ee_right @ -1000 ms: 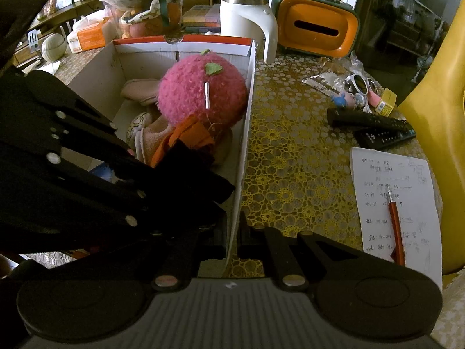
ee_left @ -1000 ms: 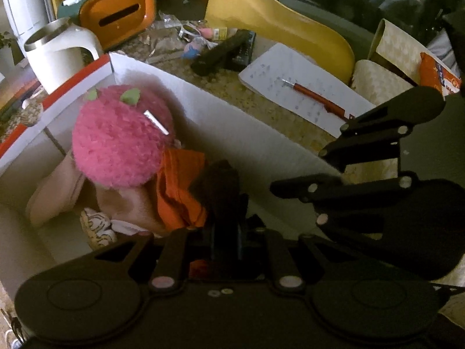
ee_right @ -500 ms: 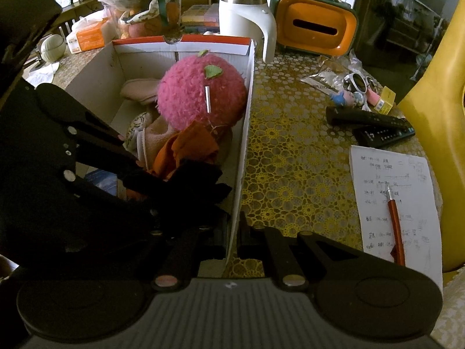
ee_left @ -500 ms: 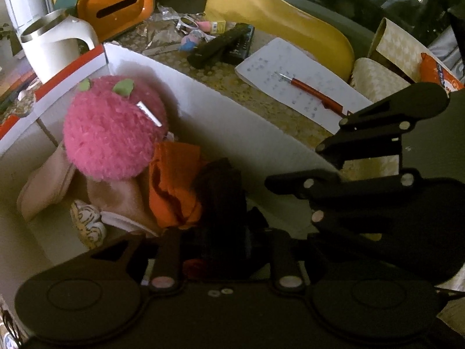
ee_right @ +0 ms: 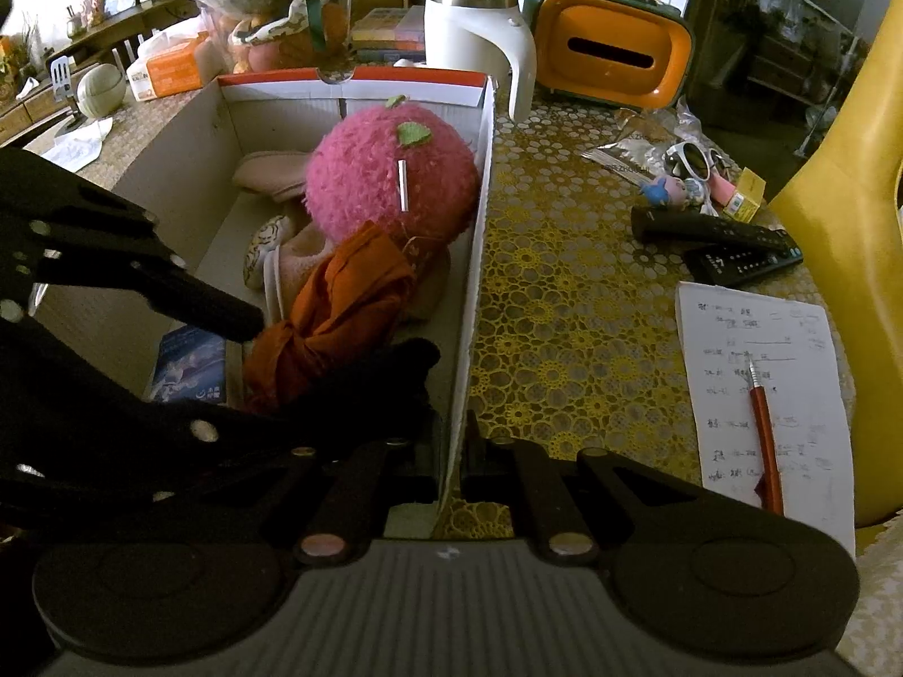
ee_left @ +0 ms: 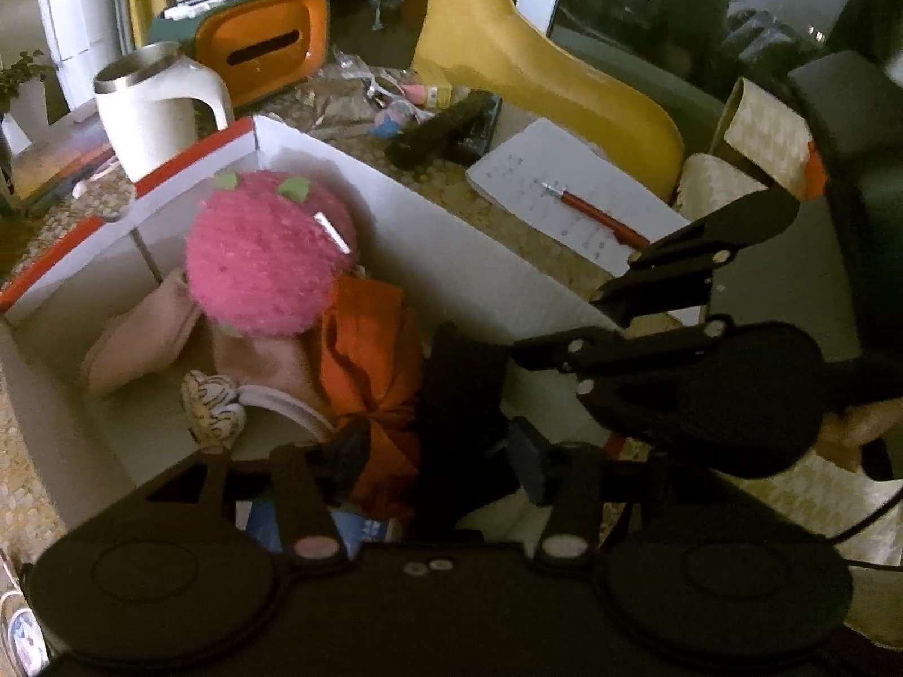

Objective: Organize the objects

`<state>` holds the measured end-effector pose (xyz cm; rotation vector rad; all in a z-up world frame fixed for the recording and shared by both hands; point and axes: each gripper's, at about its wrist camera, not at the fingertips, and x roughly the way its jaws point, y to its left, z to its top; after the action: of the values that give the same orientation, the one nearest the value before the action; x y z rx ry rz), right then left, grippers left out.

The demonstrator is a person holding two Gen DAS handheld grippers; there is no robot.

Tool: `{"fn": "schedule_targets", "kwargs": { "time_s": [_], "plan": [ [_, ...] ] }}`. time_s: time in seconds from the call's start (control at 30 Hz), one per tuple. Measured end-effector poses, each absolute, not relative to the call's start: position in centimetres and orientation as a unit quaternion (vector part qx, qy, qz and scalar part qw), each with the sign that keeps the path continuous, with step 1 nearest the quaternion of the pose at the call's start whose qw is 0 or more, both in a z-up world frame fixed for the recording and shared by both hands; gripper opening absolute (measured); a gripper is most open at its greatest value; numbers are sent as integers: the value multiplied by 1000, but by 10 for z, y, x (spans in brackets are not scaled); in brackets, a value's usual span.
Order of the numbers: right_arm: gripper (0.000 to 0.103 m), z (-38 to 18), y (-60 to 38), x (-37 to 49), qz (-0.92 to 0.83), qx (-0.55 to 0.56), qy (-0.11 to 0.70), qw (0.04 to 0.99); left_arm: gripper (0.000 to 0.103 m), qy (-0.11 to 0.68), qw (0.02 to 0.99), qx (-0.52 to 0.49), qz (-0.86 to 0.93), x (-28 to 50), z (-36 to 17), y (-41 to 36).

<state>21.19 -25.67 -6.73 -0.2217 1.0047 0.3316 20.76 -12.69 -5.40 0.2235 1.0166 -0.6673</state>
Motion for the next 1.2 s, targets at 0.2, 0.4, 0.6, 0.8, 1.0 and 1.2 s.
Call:
{"fn": "schedule_targets", "kwargs": {
  "time_s": [0.2, 0.4, 0.6, 0.8, 1.0, 1.2],
  "plan": [
    [6, -67, -257, 212, 157, -108, 478, 857, 61, 458, 831, 87, -303, 200, -40, -114],
    [6, -67, -256, 212, 156, -113, 478, 857, 65, 441, 846, 75, -290, 193, -28, -100],
    [6, -66, -255, 211, 156, -120, 472, 859, 74, 432, 859, 72, -267, 190, -22, -83],
    [6, -66, -255, 211, 155, -121, 473, 859, 84, 426, 870, 58, -241, 187, -20, -62],
    [6, -65, -256, 208, 155, -118, 473, 859, 101, 419, 886, 41, -194, 185, -17, -31],
    [6, -62, -258, 203, 157, -118, 472, 859, 102, 421, 898, 13, -128, 185, -16, 22]
  ]
}}
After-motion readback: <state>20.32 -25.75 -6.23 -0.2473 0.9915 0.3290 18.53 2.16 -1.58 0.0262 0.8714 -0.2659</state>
